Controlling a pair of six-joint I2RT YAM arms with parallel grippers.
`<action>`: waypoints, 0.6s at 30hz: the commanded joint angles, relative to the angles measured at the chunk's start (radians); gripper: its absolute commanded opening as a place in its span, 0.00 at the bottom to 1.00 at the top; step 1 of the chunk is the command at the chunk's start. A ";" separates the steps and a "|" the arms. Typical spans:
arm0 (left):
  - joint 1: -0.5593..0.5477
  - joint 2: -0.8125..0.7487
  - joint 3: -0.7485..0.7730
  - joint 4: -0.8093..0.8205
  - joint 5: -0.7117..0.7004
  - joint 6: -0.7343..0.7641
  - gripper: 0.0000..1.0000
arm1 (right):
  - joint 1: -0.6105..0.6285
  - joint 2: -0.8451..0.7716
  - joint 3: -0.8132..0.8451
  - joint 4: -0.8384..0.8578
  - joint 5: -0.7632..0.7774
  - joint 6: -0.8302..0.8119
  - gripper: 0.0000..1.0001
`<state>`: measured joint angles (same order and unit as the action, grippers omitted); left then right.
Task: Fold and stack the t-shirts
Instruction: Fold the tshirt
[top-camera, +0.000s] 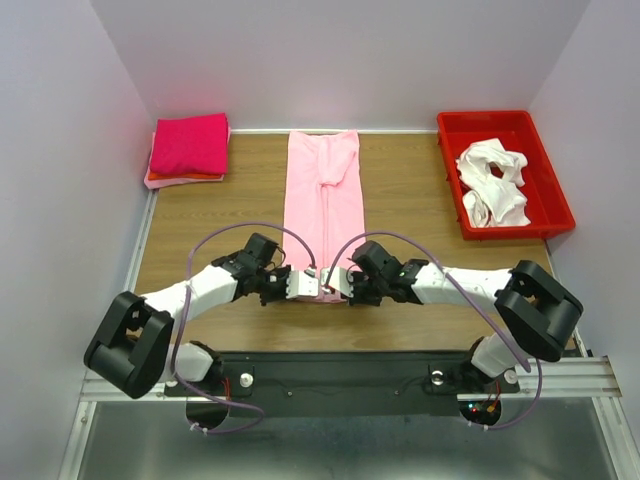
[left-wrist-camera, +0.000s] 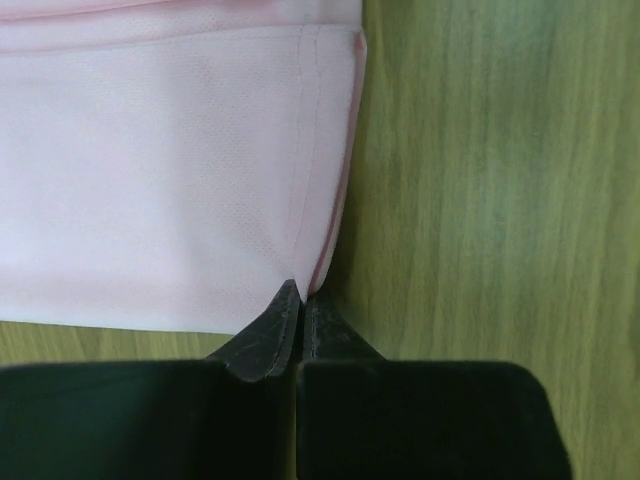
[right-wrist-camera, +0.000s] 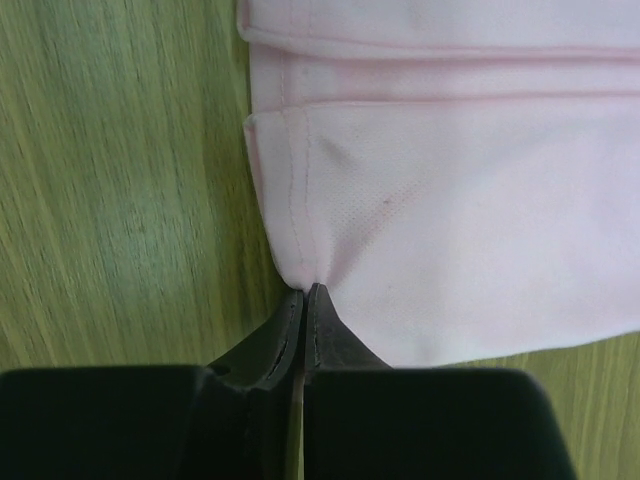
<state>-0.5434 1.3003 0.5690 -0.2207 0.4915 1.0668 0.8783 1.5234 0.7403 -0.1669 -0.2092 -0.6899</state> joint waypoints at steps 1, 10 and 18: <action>-0.012 -0.074 0.045 -0.080 0.056 -0.019 0.00 | 0.010 -0.066 0.047 -0.135 -0.001 0.030 0.01; -0.016 -0.154 0.071 -0.167 0.111 -0.036 0.00 | 0.008 -0.114 0.114 -0.267 -0.045 0.041 0.01; 0.017 -0.121 0.189 -0.197 0.148 -0.119 0.00 | -0.007 -0.108 0.191 -0.309 -0.010 0.006 0.01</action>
<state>-0.5507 1.1603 0.6537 -0.3885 0.5793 0.9951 0.8780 1.4342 0.8772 -0.4484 -0.2314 -0.6659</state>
